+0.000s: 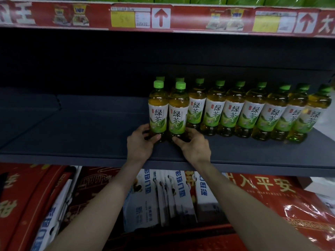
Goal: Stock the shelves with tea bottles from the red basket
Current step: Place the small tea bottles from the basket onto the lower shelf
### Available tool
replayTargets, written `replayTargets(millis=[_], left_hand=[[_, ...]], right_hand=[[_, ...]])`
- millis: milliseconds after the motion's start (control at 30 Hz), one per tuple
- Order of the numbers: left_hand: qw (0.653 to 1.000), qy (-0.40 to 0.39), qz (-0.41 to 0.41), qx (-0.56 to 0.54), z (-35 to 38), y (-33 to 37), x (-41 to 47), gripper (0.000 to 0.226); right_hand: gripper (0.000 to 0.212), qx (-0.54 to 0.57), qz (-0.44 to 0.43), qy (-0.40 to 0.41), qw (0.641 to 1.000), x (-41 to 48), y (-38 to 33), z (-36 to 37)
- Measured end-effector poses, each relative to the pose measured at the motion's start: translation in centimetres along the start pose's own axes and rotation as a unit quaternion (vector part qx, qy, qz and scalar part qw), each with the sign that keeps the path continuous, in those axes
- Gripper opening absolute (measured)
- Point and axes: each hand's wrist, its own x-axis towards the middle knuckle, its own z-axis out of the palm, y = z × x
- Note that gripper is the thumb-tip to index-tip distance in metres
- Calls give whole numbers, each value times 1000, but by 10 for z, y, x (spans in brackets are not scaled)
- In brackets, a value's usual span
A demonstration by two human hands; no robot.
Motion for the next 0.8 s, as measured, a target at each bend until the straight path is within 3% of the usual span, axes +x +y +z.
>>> replayTargets(millis=[367,567,800], left_hand=[[999,-7,16,45,-7,14,-30,57],[996,-64,23,58,-11,42,-85,33],[987,-157,7,41,7,57,-169,19]], right_hand=[[54,15,-34,-26,999,-11,0,-8],[26,71,-68,-7,995,-67,9,-35],[15,36,-93,-120,988,-149,58,-68]])
